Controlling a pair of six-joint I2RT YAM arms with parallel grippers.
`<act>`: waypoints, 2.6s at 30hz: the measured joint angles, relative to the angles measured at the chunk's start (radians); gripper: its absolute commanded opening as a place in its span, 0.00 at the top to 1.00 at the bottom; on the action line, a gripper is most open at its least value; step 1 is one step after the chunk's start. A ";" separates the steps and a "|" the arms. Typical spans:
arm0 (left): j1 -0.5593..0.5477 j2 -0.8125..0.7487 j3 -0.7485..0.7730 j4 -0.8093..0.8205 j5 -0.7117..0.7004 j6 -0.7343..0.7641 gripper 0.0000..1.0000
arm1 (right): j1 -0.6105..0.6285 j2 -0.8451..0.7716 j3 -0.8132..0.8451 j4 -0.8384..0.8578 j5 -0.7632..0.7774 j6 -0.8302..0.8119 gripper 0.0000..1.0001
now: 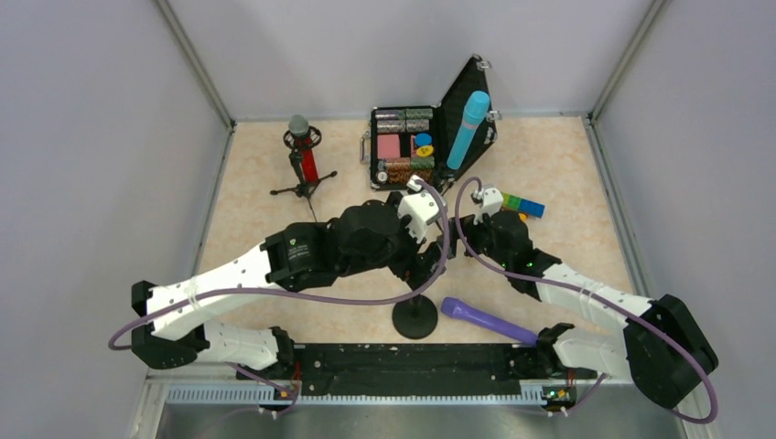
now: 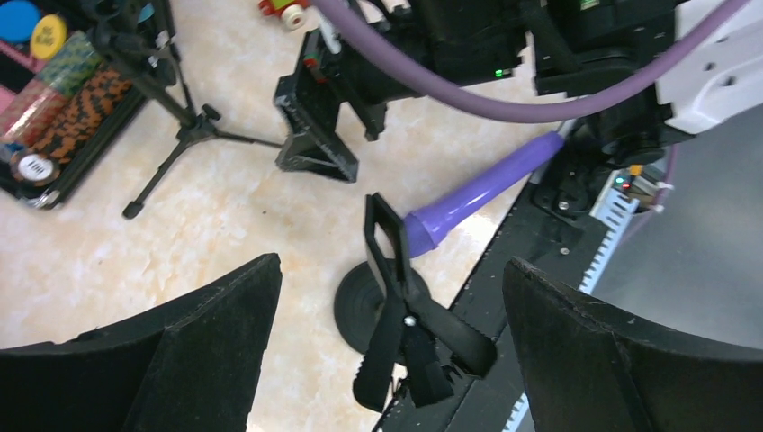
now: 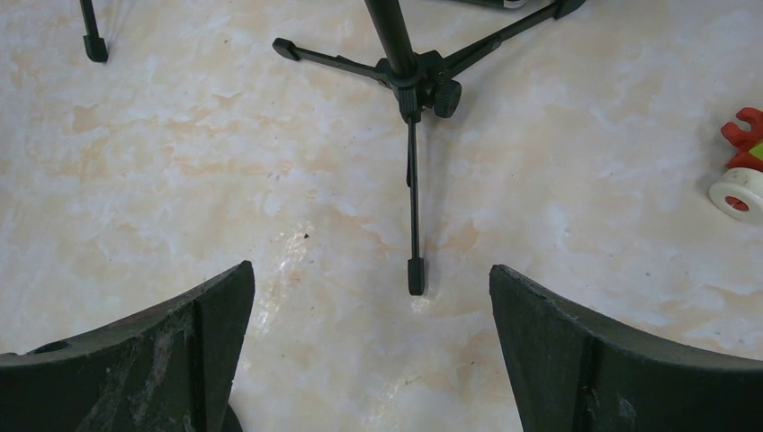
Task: Attach the microphones to the stand
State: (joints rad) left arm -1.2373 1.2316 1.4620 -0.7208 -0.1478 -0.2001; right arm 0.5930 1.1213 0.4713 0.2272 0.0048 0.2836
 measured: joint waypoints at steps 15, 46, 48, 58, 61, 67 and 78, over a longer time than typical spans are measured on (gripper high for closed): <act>-0.017 0.001 -0.045 -0.004 -0.119 -0.003 0.86 | 0.000 0.019 0.001 -0.011 0.022 0.001 0.01; 0.187 -0.192 -0.333 0.362 -0.077 0.403 1.00 | 0.000 0.024 0.002 -0.012 0.027 -0.003 0.01; 0.241 -0.192 -0.333 0.368 -0.028 0.409 1.00 | 0.000 0.020 0.002 -0.013 0.024 -0.010 0.01; 0.503 -0.142 -0.301 0.375 0.348 0.431 1.00 | 0.000 -0.033 0.002 -0.042 -0.031 -0.071 0.01; 0.562 -0.100 -0.270 0.370 0.448 0.435 1.00 | 0.000 -0.051 0.004 -0.063 -0.066 -0.096 0.01; 0.659 -0.052 -0.249 0.383 0.627 0.449 1.00 | 0.000 -0.072 0.035 -0.117 -0.124 -0.135 0.01; 0.761 -0.030 -0.248 0.393 0.842 0.501 0.83 | 0.000 -0.140 0.035 -0.184 -0.152 -0.161 0.01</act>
State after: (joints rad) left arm -0.4763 1.2015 1.2137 -0.3275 0.6941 0.3008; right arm 0.5930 0.9813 0.5064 0.0433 -0.1471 0.1223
